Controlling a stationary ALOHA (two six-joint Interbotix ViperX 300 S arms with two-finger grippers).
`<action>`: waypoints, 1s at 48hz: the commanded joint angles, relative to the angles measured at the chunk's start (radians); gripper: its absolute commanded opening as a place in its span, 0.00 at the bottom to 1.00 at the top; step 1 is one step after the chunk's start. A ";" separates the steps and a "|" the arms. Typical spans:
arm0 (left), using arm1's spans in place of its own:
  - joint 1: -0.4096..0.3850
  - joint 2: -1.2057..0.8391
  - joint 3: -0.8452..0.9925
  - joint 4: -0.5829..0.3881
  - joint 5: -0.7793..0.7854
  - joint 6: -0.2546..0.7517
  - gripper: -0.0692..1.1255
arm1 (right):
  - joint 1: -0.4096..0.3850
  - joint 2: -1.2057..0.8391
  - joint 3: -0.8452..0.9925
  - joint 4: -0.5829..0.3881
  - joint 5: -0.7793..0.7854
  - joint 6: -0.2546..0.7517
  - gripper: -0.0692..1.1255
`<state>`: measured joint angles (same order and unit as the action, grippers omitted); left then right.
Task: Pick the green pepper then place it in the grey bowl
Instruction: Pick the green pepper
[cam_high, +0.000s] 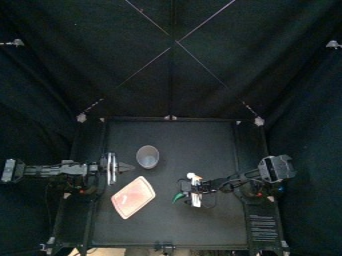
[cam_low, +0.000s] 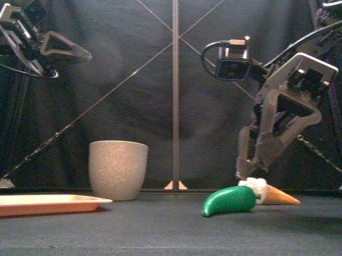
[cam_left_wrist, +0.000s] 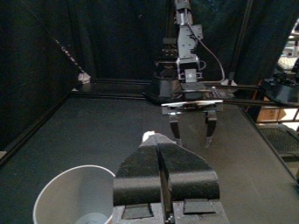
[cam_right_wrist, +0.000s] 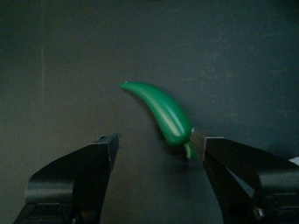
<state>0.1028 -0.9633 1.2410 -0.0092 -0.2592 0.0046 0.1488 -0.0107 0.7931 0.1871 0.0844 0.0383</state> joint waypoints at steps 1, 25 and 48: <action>0.003 0.005 -0.015 0.003 -0.003 0.002 0.15 | -0.002 0.005 -0.031 -0.017 0.023 -0.003 0.88; 0.002 0.003 0.000 0.002 -0.003 0.000 0.15 | -0.049 0.107 -0.100 -0.110 0.009 -0.002 0.88; -0.003 0.003 0.011 0.003 -0.003 0.000 0.15 | -0.049 0.115 -0.098 -0.101 0.012 0.002 0.62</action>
<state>0.1028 -0.9633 1.2640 -0.0092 -0.2577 0.0046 0.1043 0.1212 0.7118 0.0844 0.0997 0.0383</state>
